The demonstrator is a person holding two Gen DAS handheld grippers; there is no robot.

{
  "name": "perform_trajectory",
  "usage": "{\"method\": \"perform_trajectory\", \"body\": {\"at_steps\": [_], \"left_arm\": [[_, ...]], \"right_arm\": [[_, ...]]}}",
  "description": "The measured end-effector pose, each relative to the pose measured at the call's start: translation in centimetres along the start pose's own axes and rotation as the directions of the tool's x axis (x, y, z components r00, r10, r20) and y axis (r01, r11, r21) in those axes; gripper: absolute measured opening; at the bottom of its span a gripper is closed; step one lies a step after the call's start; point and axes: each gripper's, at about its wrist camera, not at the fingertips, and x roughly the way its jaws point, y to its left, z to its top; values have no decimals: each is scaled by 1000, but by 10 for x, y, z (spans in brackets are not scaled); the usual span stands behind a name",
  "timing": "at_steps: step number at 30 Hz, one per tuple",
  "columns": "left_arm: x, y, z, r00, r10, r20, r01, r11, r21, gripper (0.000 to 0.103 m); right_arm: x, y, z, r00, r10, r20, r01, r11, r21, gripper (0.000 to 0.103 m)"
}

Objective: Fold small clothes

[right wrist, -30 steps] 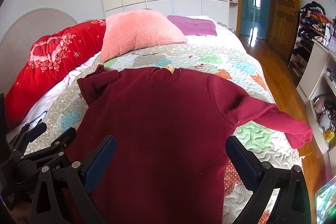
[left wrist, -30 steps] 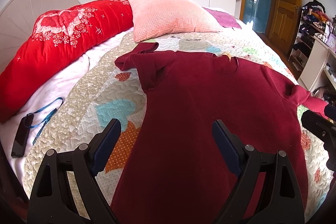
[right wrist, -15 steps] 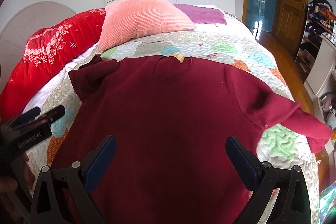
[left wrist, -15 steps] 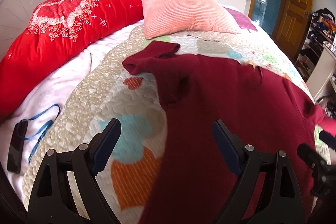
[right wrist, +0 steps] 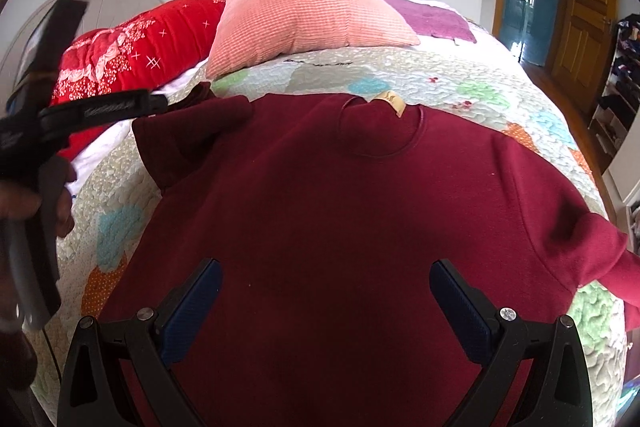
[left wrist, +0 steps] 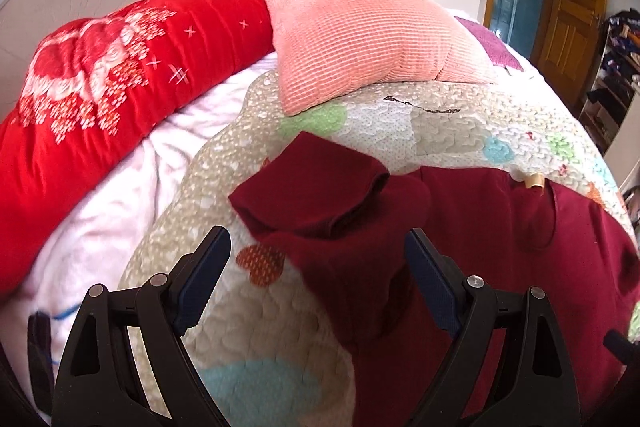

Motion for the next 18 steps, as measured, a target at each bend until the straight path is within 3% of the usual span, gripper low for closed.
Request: {"method": "perform_trajectory", "body": {"at_steps": [4,8,13,15,18], "left_arm": [[25,-10,10,999,-21,-26,22,999,31,88],[49,-3,17,998,-36,-60,35,999,-11,86],[68,6,25,995,-53,-81,52,999,-16,51],[71,6,25,995,-54,-86,53,999,-7,21],[63,19,26,996,-57,-74,53,997,-49,8]], "right_arm": [[8,-2,-1,1000,14,-17,-14,1000,2,103],[11,-4,-1,999,30,-30,-30,1000,9,103],[15,-3,-3,998,39,-41,-39,999,8,103],[15,-2,-4,998,42,-43,-41,999,8,103],[14,-3,-3,998,44,-40,-44,999,8,103]]}}
